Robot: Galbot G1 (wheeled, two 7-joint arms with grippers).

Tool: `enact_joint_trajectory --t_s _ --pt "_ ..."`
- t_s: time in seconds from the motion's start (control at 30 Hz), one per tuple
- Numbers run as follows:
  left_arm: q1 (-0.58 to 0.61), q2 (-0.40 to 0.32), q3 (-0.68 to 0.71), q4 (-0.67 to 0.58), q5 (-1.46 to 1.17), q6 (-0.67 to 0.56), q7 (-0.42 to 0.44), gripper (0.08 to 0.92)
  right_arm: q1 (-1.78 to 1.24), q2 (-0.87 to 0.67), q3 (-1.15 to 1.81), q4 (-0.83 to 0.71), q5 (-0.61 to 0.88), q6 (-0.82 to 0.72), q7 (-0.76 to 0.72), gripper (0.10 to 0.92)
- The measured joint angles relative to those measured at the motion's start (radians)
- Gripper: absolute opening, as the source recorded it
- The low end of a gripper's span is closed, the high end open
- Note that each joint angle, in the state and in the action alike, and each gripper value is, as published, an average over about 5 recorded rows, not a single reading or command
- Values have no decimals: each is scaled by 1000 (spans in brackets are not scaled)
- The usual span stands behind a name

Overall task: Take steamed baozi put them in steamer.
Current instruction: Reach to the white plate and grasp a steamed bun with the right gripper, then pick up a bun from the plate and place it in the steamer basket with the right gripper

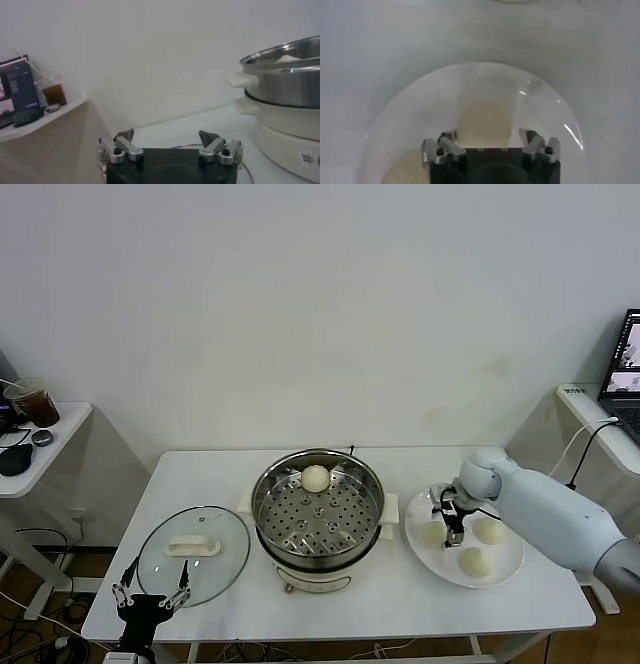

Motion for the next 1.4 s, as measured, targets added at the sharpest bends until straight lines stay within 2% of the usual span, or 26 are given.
enact_joint_trajectory --t_s 0.27,0.47,0.7,0.97,1.2,1.4 --pt "0 1 -1 -3 -1 -1 0 823 3 -1 -1 5 -2 -7 -8 506" --pt "-2 5 -1 -8 -2 -1 0 823 27 -23 -16 35 16 -17 -17 449" --pt "-15 18 6 -11 -8 0 2 823 132 -99 -59 116 97 -48 -34 455" --pt "-30 37 18 -11 -16 1 5 823 423 -142 -216 249 298 -126 -33 462" --pt "-25 48 16 -14 -20 0 7 823 657 -74 -367 367 521 -238 12 467" --pt "-31 47 15 -11 -22 1 12 823 722 34 -433 416 662 -342 80 467"
